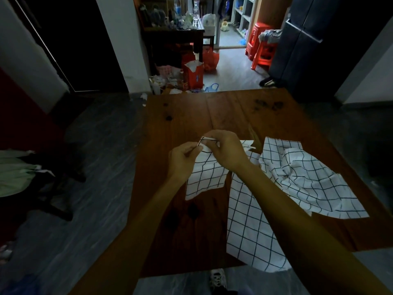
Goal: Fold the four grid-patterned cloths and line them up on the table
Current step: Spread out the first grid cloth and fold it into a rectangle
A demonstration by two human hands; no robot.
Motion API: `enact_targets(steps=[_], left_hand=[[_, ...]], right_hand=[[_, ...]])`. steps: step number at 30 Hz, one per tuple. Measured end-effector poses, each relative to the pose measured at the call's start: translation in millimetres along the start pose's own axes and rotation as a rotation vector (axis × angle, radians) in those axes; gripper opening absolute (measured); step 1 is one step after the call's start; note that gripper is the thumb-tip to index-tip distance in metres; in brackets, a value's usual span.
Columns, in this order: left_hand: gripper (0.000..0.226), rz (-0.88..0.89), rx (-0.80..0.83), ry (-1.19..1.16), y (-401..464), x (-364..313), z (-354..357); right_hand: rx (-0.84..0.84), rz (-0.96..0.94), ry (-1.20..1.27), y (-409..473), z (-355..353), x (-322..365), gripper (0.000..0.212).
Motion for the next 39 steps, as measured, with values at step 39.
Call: enact_targets(steps=[39], left_hand=[[0.043,-0.019,0.163,0.125,11.8,-12.1,-4.0]], right_hand=[[-0.216,0.17,0.112,0.0,-31.6,-15.1,0.015]])
Point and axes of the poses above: each hand's wrist, its own y-axis towards the middle knuckle, its own z-axis out of the palm, x = y × z, the point moved 1 cm from there along y, towards the middle knuckle, and after that the axes turned 2 degrees about -z, right-handed, at the moved point
